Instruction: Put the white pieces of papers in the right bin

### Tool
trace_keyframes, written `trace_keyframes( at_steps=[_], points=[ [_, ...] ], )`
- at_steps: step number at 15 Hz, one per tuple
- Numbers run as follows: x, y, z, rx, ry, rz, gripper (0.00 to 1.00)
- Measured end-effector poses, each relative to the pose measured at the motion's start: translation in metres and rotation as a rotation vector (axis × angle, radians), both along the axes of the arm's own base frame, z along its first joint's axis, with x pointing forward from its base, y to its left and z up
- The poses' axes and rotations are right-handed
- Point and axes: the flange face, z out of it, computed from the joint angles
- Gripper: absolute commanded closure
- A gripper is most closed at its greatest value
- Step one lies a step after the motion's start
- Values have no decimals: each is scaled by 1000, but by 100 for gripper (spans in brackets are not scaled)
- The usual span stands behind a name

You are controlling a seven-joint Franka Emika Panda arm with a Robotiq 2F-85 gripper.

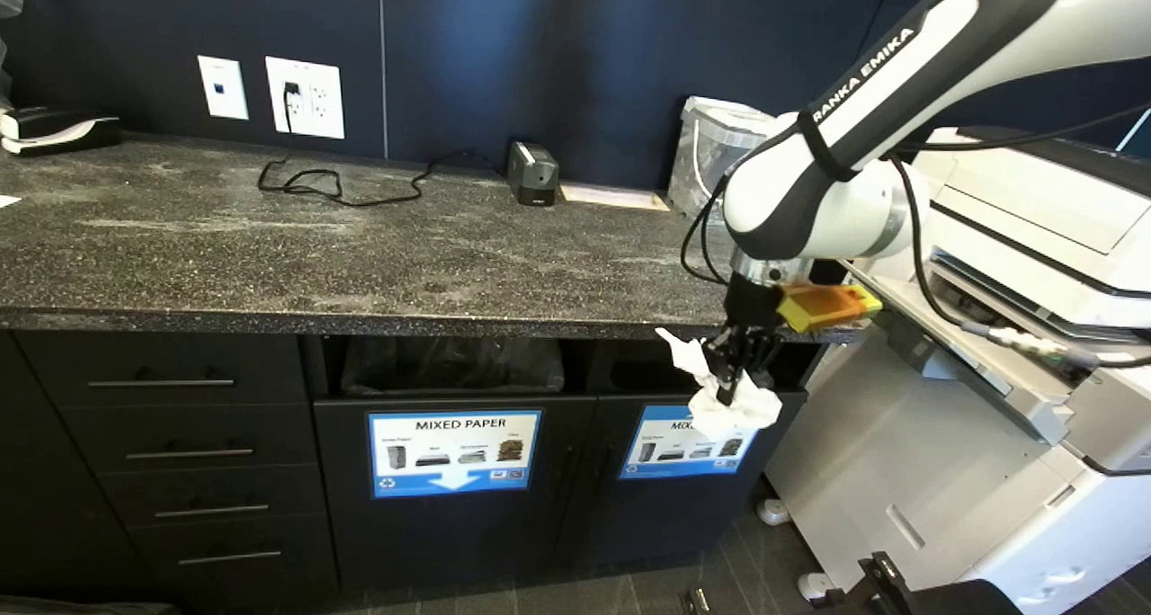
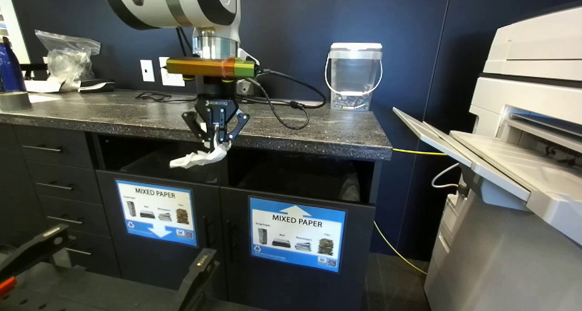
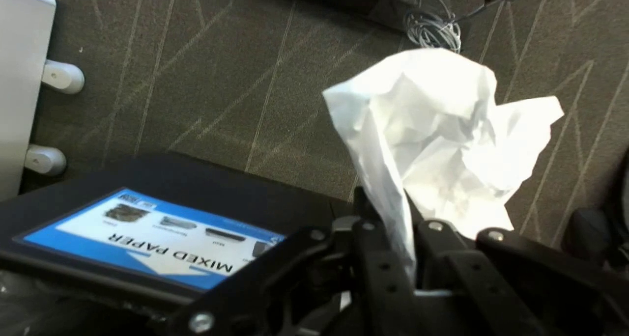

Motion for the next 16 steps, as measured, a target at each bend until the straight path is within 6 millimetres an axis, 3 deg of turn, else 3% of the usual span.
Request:
trace_keyframes(
  at_steps=[3,6,11,16],
  points=[
    [-52,-1,-19,5,-5,-6,87],
    [-73,-6,-37,19,-119,-41,87],
    [-62,-19,-67,41,-308,-87,88],
    [-32,-34,-109,38,-431,-114,87]
  ],
)
